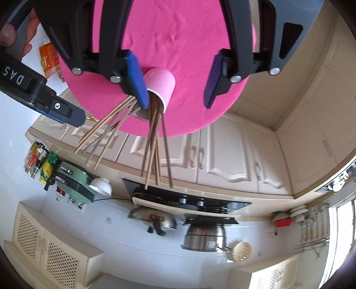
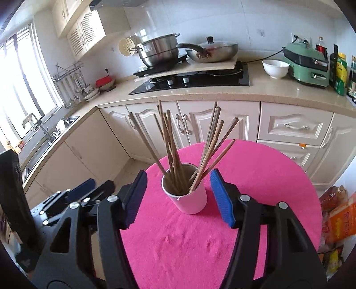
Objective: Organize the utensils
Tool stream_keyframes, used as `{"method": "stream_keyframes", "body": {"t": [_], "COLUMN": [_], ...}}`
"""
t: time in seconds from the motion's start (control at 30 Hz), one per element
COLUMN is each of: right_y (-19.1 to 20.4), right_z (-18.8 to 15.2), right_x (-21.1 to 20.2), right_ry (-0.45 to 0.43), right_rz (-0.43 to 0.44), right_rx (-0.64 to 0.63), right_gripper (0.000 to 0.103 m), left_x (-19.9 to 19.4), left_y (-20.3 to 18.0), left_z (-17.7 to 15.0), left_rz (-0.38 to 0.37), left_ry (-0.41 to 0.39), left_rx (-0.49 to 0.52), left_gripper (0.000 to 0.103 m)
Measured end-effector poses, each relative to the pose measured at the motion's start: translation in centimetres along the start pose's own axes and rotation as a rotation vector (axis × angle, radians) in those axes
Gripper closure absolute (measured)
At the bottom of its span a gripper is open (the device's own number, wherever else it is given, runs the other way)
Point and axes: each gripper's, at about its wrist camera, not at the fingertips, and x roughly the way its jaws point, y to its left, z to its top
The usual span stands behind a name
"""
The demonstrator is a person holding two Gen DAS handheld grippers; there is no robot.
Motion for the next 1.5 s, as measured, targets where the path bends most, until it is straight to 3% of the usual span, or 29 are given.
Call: {"method": "stream_keyframes", "body": {"t": [0.2, 0.47, 0.7, 0.77, 1.07, 1.5], "right_y": [1.9, 6.6, 14.4, 16.7, 23.5, 24.6], "right_z": [-0.8, -3.4, -8.6, -10.0, -15.2, -17.7], "right_x": [-5.2, -14.6, -24.3, -26.8, -37.1, -45.3], "right_ry": [-0.022, -0.098, -0.205, -0.234, -0.313, -0.366], "right_rz": [-0.017, -0.067, -0.104, -0.121, -0.210, -0.211], "right_rx": [-0.021, -0.046, -0.042, -0.053, -0.103, -0.137], "right_gripper": [0.039, 0.034, 0.027, 0.026, 0.019, 0.014], "left_x": [-6.2, -15.9, -27.7, -31.5, -43.8, -52.5], "left_y": [0.4, 1.5, 3.3, 4.0, 6.5, 4.5], "left_z": [0.6, 0.1, -3.1, -4.3, -7.5, -10.3], "left_rz": [0.046, -0.005, -0.010, -0.025, -0.059, -0.049], "left_ry": [-0.039, -0.108, -0.202, -0.226, -0.285, -0.375], "left_rx": [0.014, 0.061, 0.162, 0.185, 0.181, 0.175], "left_gripper": [0.048, 0.043, 0.042, 0.038, 0.032, 0.029]}}
